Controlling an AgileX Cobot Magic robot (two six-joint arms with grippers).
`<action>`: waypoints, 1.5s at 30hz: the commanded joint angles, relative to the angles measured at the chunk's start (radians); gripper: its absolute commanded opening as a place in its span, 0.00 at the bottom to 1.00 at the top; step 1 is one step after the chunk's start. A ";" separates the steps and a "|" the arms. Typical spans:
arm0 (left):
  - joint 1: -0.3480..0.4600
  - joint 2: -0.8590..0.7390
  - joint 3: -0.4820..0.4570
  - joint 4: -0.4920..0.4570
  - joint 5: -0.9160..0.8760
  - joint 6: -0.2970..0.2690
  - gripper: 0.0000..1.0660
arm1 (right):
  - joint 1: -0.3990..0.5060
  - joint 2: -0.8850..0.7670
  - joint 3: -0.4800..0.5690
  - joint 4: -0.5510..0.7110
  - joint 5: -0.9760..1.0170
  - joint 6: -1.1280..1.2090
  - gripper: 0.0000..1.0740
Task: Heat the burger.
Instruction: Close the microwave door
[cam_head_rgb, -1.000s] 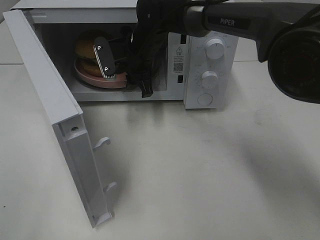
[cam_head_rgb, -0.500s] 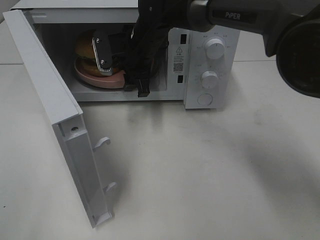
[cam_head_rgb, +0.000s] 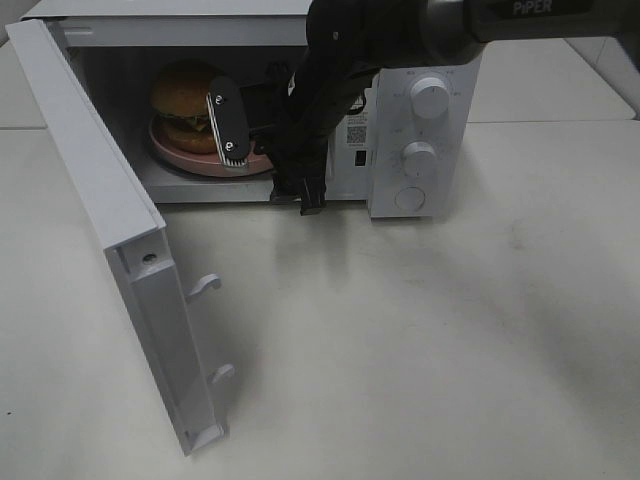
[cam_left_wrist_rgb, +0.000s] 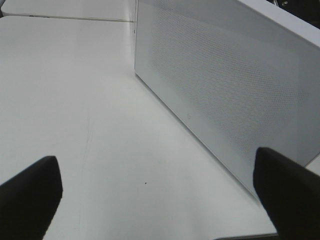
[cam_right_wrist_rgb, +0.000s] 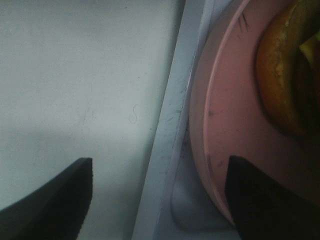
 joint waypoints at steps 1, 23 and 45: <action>-0.004 -0.025 0.005 -0.002 -0.010 0.001 0.90 | -0.002 -0.064 0.104 -0.009 -0.095 0.008 0.70; -0.004 -0.025 0.005 -0.002 -0.010 0.001 0.90 | -0.002 -0.470 0.806 -0.006 -0.571 0.009 0.70; -0.004 -0.025 0.005 -0.002 -0.010 0.001 0.90 | -0.002 -0.894 1.094 0.159 -0.343 0.433 0.70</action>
